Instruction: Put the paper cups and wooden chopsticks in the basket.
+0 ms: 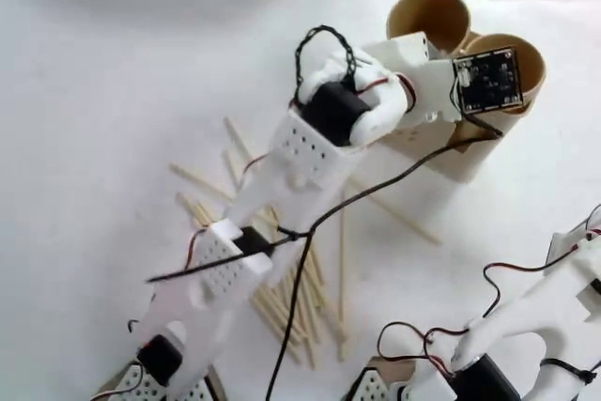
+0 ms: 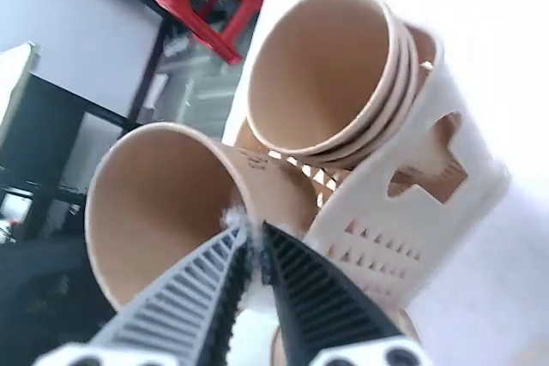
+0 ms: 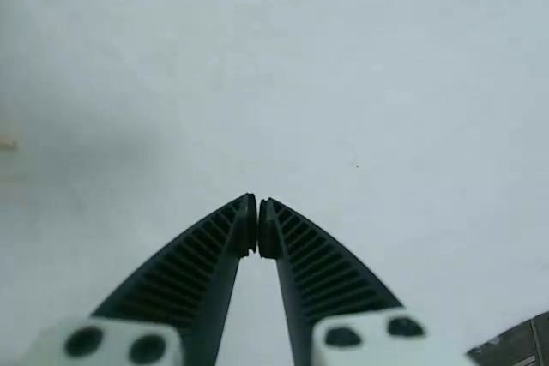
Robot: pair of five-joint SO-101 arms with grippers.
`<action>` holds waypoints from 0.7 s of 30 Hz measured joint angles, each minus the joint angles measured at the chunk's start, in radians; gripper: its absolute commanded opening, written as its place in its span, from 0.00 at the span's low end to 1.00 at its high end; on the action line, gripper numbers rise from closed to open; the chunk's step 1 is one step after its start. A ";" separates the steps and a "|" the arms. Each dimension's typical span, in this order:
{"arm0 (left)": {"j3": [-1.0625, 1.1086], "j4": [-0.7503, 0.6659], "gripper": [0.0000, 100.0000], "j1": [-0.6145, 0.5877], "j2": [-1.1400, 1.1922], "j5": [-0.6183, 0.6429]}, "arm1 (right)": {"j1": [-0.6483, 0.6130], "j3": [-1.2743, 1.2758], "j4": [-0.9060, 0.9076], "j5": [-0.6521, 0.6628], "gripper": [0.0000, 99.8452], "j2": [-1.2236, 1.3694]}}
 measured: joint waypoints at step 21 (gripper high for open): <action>-0.025 -0.149 0.02 0.138 -0.132 0.000 | 0.000 0.000 0.000 0.000 0.02 0.000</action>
